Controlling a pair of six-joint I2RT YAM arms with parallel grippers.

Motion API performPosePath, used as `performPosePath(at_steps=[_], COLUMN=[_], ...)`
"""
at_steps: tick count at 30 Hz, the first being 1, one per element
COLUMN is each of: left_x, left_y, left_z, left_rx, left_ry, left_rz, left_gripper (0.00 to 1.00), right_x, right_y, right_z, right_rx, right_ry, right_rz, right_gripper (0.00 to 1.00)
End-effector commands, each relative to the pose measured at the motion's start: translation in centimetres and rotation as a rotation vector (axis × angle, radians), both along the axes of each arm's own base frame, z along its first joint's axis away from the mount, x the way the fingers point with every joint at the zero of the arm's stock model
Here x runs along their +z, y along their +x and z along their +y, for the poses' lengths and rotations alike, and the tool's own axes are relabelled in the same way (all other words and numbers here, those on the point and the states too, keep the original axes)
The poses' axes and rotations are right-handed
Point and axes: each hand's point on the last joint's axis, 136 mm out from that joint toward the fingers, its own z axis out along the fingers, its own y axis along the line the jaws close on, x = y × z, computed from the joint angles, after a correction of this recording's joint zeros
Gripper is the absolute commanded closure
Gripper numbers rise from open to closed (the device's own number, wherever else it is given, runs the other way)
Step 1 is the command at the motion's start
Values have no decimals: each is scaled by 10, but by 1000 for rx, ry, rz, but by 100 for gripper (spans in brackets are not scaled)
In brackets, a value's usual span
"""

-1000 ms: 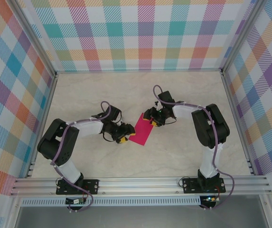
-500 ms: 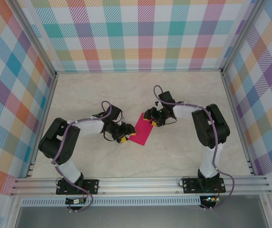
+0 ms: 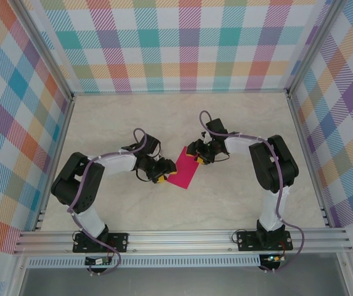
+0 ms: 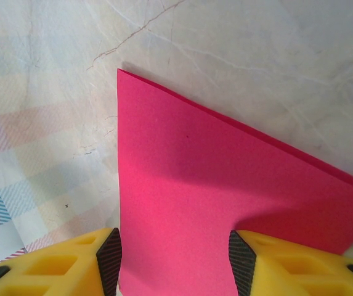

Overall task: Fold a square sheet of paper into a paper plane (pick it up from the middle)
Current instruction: Fold the triangle a second time at the center of the table.

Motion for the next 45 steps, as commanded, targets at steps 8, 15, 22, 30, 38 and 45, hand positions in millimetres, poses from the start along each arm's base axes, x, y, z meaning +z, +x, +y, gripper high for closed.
performPosePath(at_steps=[8,15,22,30,38,45], left_x=[-9,-3,-9,-10,-7,3], left_y=[-13,-10,-8,-11,-12,-9], left_z=[5,-4,8,-3,-8,-20], left_rx=[-46,-65,-54,-84,-99,-110], left_ry=[87,75,163,140,128,51], left_rz=[20,5,-3,5,-2,-35], left_gripper=[41,48,47,47,49,51], right_x=[-65,-69,-71,-72,-75,-75], right_y=[-25,-26,-28,-28,-29,-28], right_z=[-33,-34,-34,-36,-37,-37], right_rx=[-57,-66,-71,-75,-78,-79], right_ry=[-134,-118,-108,-108,-101,-98], right_rz=[142,161,172,172,180,180], right_gripper=[46,46,46,46,47,47])
